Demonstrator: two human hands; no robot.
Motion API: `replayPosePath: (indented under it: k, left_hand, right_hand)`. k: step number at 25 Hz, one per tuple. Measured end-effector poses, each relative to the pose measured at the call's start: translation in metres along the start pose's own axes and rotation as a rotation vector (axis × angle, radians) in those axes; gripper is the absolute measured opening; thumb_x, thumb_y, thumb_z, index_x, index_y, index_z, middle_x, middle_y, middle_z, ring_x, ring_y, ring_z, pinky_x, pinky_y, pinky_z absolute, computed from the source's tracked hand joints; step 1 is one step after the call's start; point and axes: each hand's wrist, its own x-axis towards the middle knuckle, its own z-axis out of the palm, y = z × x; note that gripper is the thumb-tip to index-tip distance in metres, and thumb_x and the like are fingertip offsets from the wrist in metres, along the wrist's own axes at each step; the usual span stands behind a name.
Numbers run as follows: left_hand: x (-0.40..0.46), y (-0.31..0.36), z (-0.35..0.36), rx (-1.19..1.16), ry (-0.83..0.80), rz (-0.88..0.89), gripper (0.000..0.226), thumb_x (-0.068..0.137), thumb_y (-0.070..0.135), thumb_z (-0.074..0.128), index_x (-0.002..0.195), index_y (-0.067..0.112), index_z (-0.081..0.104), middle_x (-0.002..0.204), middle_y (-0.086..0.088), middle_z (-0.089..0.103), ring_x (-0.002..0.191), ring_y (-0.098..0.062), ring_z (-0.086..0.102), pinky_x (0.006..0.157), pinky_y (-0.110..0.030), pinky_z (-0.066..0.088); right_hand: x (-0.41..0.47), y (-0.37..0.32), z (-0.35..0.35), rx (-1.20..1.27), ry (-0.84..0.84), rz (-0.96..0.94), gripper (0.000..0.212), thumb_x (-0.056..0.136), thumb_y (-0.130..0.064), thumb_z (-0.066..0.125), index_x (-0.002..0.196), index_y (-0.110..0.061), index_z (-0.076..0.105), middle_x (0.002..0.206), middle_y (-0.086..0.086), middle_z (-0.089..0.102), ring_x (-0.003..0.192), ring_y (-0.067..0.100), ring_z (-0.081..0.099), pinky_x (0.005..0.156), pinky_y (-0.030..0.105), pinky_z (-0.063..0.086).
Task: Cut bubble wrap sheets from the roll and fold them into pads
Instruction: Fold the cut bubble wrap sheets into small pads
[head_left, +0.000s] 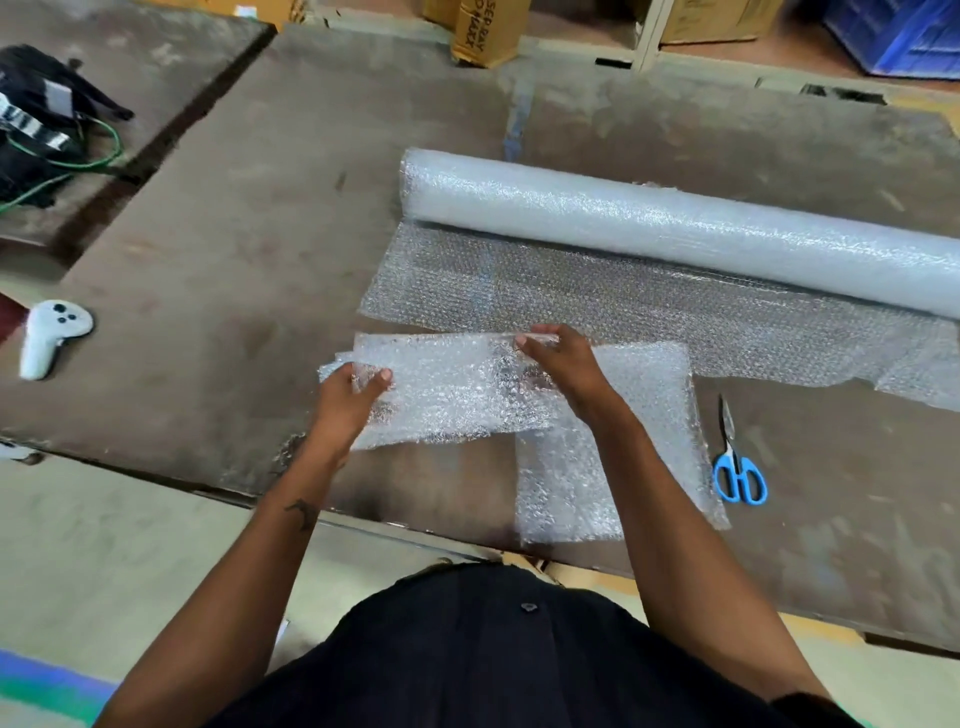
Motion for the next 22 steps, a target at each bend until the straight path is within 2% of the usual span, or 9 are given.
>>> replayPosePath:
  k: [2,5,8,11,12,14,16,19,22]
  left_hand:
    - [0.009,-0.018,-0.012,-0.022,0.047,-0.043,0.054,0.090,0.052,0.079,0.116,0.006,0.071,0.112,-0.012,0.077,0.107,-0.033,0.074,0.089,-0.050,0.063]
    - [0.013,-0.029,-0.024,0.100,0.122,-0.019,0.033,0.099,0.029,0.073,0.115,0.001,0.067,0.105,-0.015,0.074,0.101,-0.040,0.073,0.071,-0.023,0.059]
    - [0.010,-0.028,-0.032,0.420,0.262,0.153,0.040,0.096,0.029,0.076,0.122,0.002,0.060,0.115,-0.018,0.068,0.106,-0.040,0.066,0.089,-0.038,0.053]
    - [0.008,-0.033,-0.039,0.667,0.415,0.221,0.074,0.093,0.044,0.076,0.148,0.006,0.044,0.143,-0.020,0.048,0.131,-0.040,0.047,0.107,-0.053,0.040]
    - [0.006,-0.031,-0.039,0.722,0.445,0.250,0.077,0.096,0.047,0.072,0.156,0.011,0.039,0.153,-0.017,0.042,0.139,-0.036,0.041,0.110,-0.056,0.036]
    - [0.006,-0.026,-0.034,0.776,0.387,0.368,0.071,0.104,0.046,0.061,0.163,0.022,0.030,0.167,-0.008,0.030,0.151,-0.028,0.032,0.114,-0.058,0.031]
    - [0.011,-0.019,-0.025,0.876,0.237,0.517,0.061,0.110,0.044,0.047,0.165,0.027,0.029,0.173,-0.002,0.022,0.158,-0.023,0.024,0.119,-0.057,0.027]
    - [0.020,-0.031,-0.010,1.045,0.026,0.553,0.059,0.111,0.054,0.026,0.165,0.031,0.029,0.176,0.000,0.017,0.162,-0.020,0.014,0.128,-0.052,0.015]
    - [0.020,-0.052,-0.014,1.059,-0.016,0.429,0.065,0.108,0.064,0.021,0.167,0.037,0.018,0.177,0.001,0.007,0.163,-0.022,0.005,0.129,-0.055,0.008]
  right_hand:
    - [0.011,0.006,0.026,-0.029,0.093,-0.024,0.042,0.096,-0.015,0.079,0.132,-0.011,0.060,0.101,0.006,0.069,0.082,0.016,0.066,0.060,0.021,0.054]
    - [0.021,0.020,0.060,-0.193,0.171,-0.066,0.042,0.096,-0.012,0.077,0.134,-0.014,0.058,0.105,0.006,0.067,0.088,0.019,0.066,0.075,0.031,0.055]
    - [0.015,0.030,0.088,-0.413,0.286,-0.252,0.038,0.100,-0.014,0.072,0.135,-0.006,0.058,0.128,0.015,0.060,0.110,0.025,0.062,0.092,0.028,0.048]
    - [-0.006,0.036,0.116,-0.700,0.380,-0.436,0.042,0.106,-0.026,0.061,0.142,-0.004,0.052,0.139,0.021,0.050,0.125,0.036,0.056,0.108,0.045,0.047]
    - [-0.014,0.040,0.125,-0.866,0.380,-0.456,0.048,0.108,-0.033,0.057,0.148,-0.007,0.047,0.149,0.023,0.044,0.139,0.039,0.047,0.119,0.052,0.039]
    - [-0.027,0.041,0.137,-1.112,0.356,-0.429,0.063,0.111,-0.043,0.042,0.165,-0.012,0.028,0.173,0.026,0.013,0.162,0.041,0.009,0.131,0.057,0.009]
    - [-0.030,0.033,0.144,-1.222,0.323,-0.410,0.072,0.112,-0.046,0.032,0.170,-0.010,0.010,0.176,0.022,-0.012,0.163,0.039,-0.012,0.131,0.058,0.002]
    - [-0.023,0.034,0.145,-1.290,0.091,-0.426,0.071,0.112,-0.050,0.027,0.171,-0.016,0.007,0.178,0.012,-0.010,0.164,0.033,-0.012,0.130,0.061,0.008]
    - [-0.015,0.052,0.138,-1.172,-0.096,-0.315,0.068,0.110,-0.064,0.022,0.170,-0.037,0.008,0.179,0.000,-0.007,0.165,0.026,-0.009,0.129,0.063,0.007]
